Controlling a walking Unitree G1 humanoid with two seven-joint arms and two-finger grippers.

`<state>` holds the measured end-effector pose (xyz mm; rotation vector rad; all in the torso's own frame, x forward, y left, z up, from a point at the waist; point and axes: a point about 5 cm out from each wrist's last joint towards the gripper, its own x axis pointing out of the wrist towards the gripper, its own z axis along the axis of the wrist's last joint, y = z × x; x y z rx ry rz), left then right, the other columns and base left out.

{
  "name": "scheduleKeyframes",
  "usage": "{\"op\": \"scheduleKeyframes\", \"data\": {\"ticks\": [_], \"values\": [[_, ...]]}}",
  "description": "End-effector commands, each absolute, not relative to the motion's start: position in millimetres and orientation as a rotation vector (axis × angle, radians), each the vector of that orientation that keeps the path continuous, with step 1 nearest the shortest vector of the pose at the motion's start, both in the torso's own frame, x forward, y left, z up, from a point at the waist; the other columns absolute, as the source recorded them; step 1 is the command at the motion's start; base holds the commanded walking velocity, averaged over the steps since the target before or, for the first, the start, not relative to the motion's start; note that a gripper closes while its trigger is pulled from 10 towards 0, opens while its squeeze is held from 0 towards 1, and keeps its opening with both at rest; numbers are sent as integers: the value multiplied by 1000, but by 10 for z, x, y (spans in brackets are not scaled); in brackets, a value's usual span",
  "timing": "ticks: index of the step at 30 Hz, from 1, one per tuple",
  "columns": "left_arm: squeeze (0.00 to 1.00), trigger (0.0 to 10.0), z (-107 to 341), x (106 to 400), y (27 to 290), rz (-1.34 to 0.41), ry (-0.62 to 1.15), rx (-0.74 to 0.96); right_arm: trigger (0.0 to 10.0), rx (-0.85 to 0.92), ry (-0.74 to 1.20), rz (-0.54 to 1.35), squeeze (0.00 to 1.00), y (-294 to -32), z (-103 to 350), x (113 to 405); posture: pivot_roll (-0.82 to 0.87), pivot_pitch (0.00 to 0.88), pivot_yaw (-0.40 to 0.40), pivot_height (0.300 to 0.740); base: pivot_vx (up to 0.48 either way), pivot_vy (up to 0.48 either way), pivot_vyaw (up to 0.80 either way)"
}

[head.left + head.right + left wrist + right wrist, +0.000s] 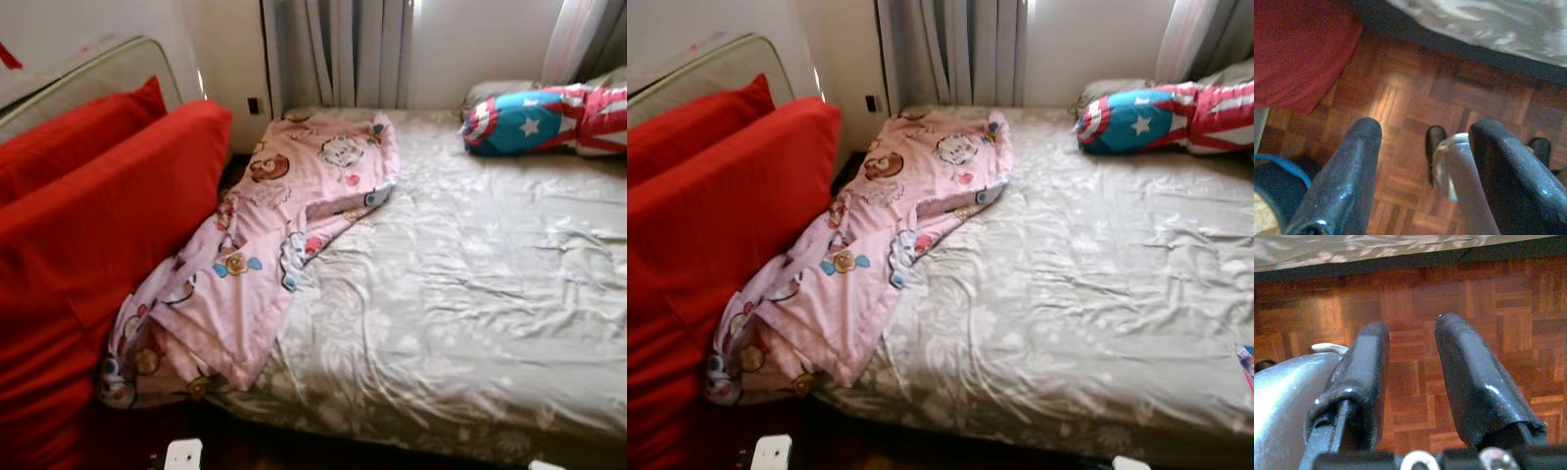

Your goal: Clean up the room

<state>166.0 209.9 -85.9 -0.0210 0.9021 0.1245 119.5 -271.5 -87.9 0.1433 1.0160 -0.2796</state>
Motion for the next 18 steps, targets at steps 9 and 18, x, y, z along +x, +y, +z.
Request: {"op": "scheduleKeyframes", "data": {"ticks": [9, 18], "values": [[0, 10000, -899, 1547, 2161, 140, 945, -10, 10000, 151, 1012, -271, 0, -2681, -884, 1215, -73, 58, 34, 740, 0, 386, 0], [0, 10000, -901, 1547, 2154, 140, 944, -10, 10000, 150, 1011, -271, 0, -2688, -882, 1214, -69, 58, 30, 740, 0, 381, 0]]}}
